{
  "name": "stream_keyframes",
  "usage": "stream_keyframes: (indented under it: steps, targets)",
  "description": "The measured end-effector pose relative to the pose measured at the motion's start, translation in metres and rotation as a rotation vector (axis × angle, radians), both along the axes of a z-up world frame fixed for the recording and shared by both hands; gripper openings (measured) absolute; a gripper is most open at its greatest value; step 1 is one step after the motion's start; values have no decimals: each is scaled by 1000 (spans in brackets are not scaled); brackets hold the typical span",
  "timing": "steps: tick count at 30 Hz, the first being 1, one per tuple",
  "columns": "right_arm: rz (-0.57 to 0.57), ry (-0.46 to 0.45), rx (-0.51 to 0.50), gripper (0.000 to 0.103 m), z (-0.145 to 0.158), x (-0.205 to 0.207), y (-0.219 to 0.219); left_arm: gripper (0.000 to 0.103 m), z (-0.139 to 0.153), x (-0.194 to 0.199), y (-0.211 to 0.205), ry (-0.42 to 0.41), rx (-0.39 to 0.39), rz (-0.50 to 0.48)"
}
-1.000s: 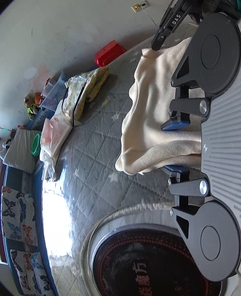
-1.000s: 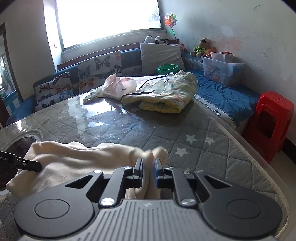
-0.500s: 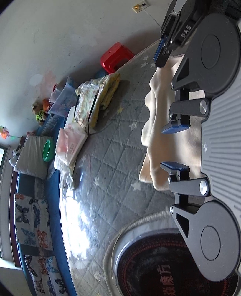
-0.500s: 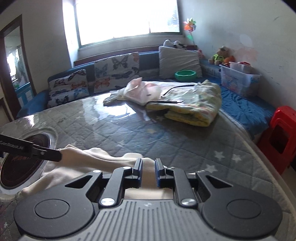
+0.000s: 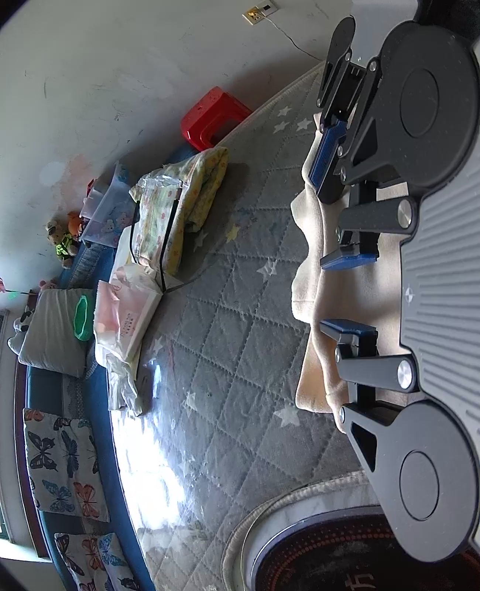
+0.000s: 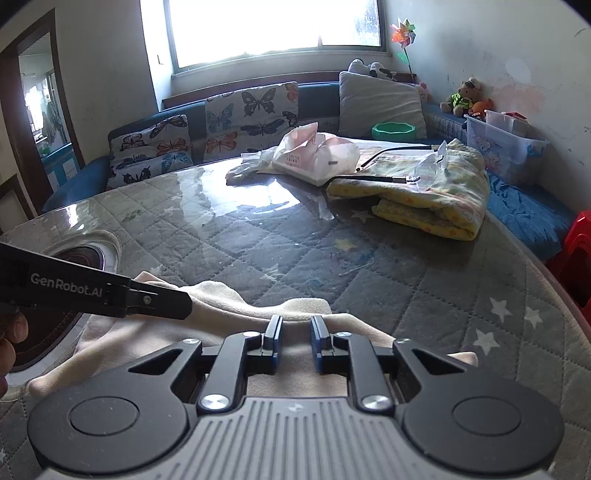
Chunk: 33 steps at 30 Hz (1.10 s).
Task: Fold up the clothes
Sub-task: 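Lay the sweatshirt down flat with both grippers and release it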
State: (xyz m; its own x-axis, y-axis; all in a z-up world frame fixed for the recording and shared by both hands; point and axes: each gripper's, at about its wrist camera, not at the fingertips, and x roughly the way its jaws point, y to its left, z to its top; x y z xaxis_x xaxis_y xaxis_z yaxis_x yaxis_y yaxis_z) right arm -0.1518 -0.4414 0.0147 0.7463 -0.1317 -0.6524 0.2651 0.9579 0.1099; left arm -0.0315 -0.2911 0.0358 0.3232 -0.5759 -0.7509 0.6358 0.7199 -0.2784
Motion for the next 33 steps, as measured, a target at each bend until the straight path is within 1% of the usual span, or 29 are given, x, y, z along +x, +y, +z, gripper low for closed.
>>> stream_keyframes:
  steps: [4,7,10,14,19,24,26,33]
  targets:
    - [2,2,-16,21,-3,4,1,33,-6,4,-4,-2,3,11]
    - [6,2,-27,25,-1,4,2,34,-6,4,-4,-1,-1,17]
    - [15,-6,-40,34,3,-1,7,35,-3,0,-1,-5,-5,15]
    - [42,-15,-55,36,9,-14,18,37,0,-9,2,-35,1,7]
    - [49,3,-50,37,5,-23,24,38,0,-21,6,-53,17,-7]
    - [52,-2,-43,39,9,-38,31,40,4,-37,19,-91,19,-11]
    - [58,-13,-45,43,12,-46,35,41,6,-43,25,-106,19,-12]
    - [69,-13,-82,44,9,-72,55,41,2,-69,45,-152,39,-17]
